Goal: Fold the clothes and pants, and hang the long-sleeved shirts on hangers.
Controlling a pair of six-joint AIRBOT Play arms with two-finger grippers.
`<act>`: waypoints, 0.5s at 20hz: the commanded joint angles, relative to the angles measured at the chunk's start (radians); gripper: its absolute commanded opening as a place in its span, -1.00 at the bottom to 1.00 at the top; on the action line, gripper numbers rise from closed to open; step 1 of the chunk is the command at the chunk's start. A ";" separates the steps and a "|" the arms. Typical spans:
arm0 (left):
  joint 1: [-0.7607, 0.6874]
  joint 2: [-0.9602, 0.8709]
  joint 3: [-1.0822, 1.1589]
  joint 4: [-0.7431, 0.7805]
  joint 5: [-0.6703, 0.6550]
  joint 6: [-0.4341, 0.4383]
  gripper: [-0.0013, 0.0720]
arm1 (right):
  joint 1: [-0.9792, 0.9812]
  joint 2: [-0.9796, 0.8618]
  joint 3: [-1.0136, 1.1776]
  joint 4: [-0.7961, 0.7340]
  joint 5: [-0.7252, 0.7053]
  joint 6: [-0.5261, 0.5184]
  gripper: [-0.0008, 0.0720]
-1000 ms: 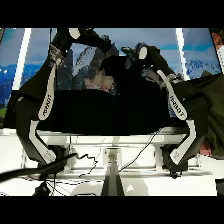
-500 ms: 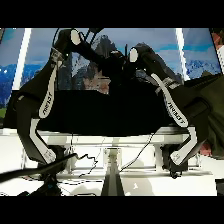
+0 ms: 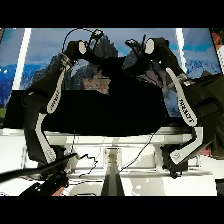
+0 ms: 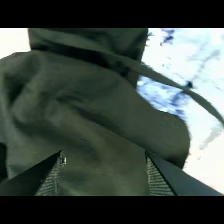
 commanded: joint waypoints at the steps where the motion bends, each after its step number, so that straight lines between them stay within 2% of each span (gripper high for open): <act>1: -0.006 -0.018 0.000 0.000 0.037 -0.019 -0.11 | -0.031 0.019 0.000 -0.003 0.002 0.008 0.56; 3: -0.014 -0.021 0.000 0.000 0.037 -0.019 -0.91 | -0.042 0.028 0.000 -0.010 0.002 0.019 0.55; 7: -0.019 0.018 0.001 0.001 0.037 -0.019 -0.93 | -0.070 0.048 0.000 -0.047 0.002 0.019 0.53; 10: -0.001 0.118 0.001 0.028 0.033 -0.019 -0.93 | -0.131 0.080 0.000 -0.112 0.005 0.020 0.53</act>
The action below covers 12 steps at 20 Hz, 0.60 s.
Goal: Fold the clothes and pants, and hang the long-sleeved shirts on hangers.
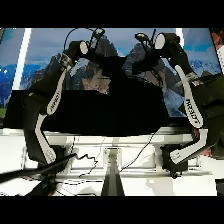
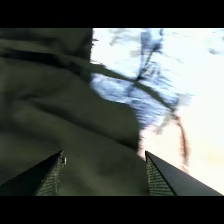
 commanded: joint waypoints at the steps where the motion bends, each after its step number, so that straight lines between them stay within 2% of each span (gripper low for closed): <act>1: 0.019 0.109 0.001 0.055 -0.006 -0.002 -0.93 | -0.077 0.038 0.000 -0.074 0.010 0.003 0.53; 6: 0.090 0.356 0.001 0.325 -0.114 -0.031 -0.93 | -0.291 0.104 0.000 -0.087 0.072 -0.003 0.52; 8: 0.130 0.435 0.001 0.388 -0.164 -0.031 -0.93 | -0.374 0.124 0.000 -0.067 0.089 -0.004 0.51; 10: 0.179 0.497 0.001 0.397 -0.174 -0.030 -0.93 | -0.438 0.144 -0.003 -0.002 0.100 -0.041 -0.32; 11: 0.207 0.523 0.001 0.397 -0.174 -0.030 -0.93 | -0.462 0.153 -0.003 0.035 0.105 -0.055 -0.43; 12: 0.234 0.542 0.000 0.397 -0.176 -0.030 -0.93 | -0.479 0.161 -0.003 0.066 0.108 -0.072 -0.43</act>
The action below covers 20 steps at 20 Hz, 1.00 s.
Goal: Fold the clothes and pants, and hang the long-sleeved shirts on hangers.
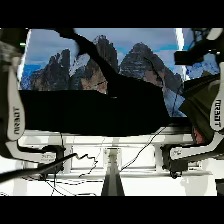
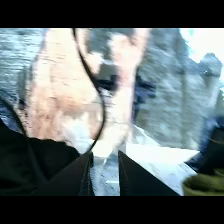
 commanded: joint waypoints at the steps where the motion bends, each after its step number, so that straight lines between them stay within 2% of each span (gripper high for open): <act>1: 0.092 0.096 0.000 0.050 -0.038 -0.003 -0.93 | -0.092 0.034 -0.007 0.121 0.026 -0.073 -0.43; 4: 0.181 0.122 0.000 0.050 -0.090 -0.002 -0.93 | -0.115 0.064 -0.099 0.221 0.044 -0.188 -0.44; 9: 0.309 0.112 -0.005 0.051 -0.191 0.001 -0.93 | -0.117 0.084 -0.368 0.264 0.111 -0.291 -0.44; 13: 0.427 0.112 -0.007 0.051 -0.207 -0.024 -0.93 | -0.116 0.084 -0.526 0.344 0.091 -0.359 -0.44; 14: 0.455 0.112 -0.008 0.051 -0.220 -0.034 -0.93 | -0.117 0.084 -0.552 0.395 0.083 -0.402 -0.53; 15: 0.484 0.112 -0.015 0.050 -0.233 -0.048 -0.93 | -0.116 0.084 -0.576 0.445 0.066 -0.444 -0.75; 16: 0.510 0.112 -0.028 0.050 -0.240 -0.064 -0.93 | -0.116 0.084 -0.591 0.467 0.035 -0.456 -0.75; 17: 0.536 0.112 -0.051 0.050 -0.240 -0.079 -0.93 | -0.116 0.084 -0.603 0.472 -0.014 -0.456 -0.63; 18: 0.555 0.112 -0.081 0.050 -0.241 -0.078 -0.93 | -0.116 0.084 -0.608 0.471 -0.067 -0.455 -0.12; 19: 0.568 0.112 -0.111 0.050 -0.245 -0.079 -0.93 | -0.116 0.084 -0.609 0.472 -0.114 -0.451 0.20; 20: 0.575 0.112 -0.145 0.050 -0.254 -0.078 -0.93 | -0.116 0.084 -0.609 0.478 -0.162 -0.435 0.40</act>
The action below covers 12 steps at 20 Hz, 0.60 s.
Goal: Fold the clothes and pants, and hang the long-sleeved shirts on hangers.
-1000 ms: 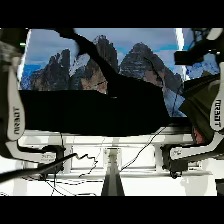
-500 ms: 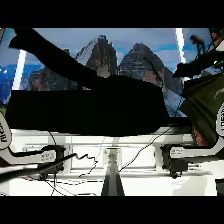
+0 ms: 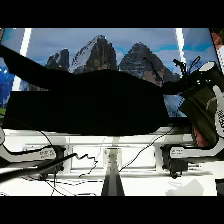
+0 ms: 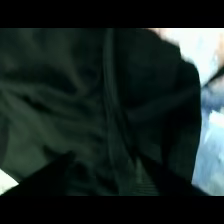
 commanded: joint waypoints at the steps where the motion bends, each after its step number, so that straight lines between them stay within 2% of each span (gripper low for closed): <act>1: 0.049 0.000 -0.095 -0.001 -0.030 -0.015 -0.93 | 0.000 0.001 -0.026 0.055 -0.182 0.008 0.56; 4: 0.045 0.000 -0.182 -0.001 -0.032 -0.015 -0.93 | 0.000 -0.010 -0.026 0.061 -0.310 0.109 0.59; 6: 0.045 0.000 -0.218 -0.001 -0.032 -0.015 -0.93 | 0.000 -0.022 -0.026 0.064 -0.338 0.148 0.59; 9: 0.045 -0.003 -0.226 -0.002 -0.032 -0.015 -0.93 | 0.000 -0.044 -0.026 0.086 -0.320 0.198 0.58; 12: 0.045 -0.004 -0.226 -0.005 -0.033 -0.015 -0.93 | 0.000 -0.081 -0.026 0.121 -0.184 0.248 0.58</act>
